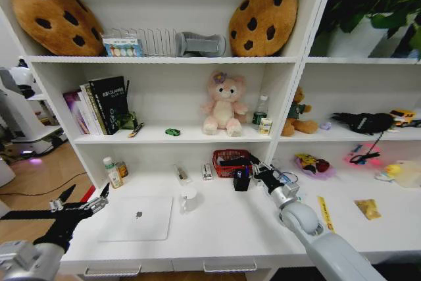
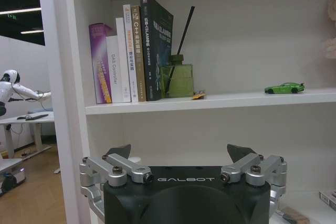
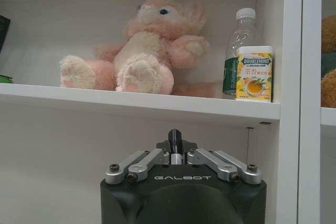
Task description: Organize the objects on the table.
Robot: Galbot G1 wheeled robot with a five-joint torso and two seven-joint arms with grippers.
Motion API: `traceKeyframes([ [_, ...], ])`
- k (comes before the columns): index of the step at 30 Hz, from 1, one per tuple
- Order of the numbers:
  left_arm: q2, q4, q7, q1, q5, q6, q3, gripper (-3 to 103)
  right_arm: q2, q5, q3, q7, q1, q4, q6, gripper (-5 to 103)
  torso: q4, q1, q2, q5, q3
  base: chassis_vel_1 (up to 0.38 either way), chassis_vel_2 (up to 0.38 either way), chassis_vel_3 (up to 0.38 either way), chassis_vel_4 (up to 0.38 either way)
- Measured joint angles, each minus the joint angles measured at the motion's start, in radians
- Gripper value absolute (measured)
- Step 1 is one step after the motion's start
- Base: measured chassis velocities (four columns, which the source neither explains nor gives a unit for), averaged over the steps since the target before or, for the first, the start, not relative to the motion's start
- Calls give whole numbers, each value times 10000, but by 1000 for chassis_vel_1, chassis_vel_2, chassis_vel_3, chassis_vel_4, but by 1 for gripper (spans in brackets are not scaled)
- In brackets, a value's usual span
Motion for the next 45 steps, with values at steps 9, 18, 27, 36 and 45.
traceKeyframes([
  [9, 0, 0, 0, 0, 0, 0, 0, 100, 226, -80, -213, 10, 290, -623, 185, 10, -3, 0, 0, -1, 0, 0, 0, 0, 0],
  [18, 0, 0, 0, 0, 0, 0, 0, 100, 969, -324, -965, 11, 1171, -2113, 755, 10, -1, 0, -2, -1, -1, 0, 0, 0, 0],
  [27, 0, 0, 0, 0, 0, 0, 0, 100, 1295, -472, -1228, 220, 1603, -2889, 1255, 10, -2, 0, -1, -1, -1, 0, 0, 0, 0],
  [36, 0, 0, 0, 0, 0, 0, 0, 100, 1394, -497, -1254, 202, 1706, -3074, 1294, 13, -2, 0, 1, 0, -1, 0, 0, 0, 0],
  [45, 0, 0, 0, 0, 0, 0, 0, 100, 1366, -465, -1019, 123, 1253, -3033, 1391, 51, -2, 0, 1, 2, -1, 0, 0, 0, 0],
])
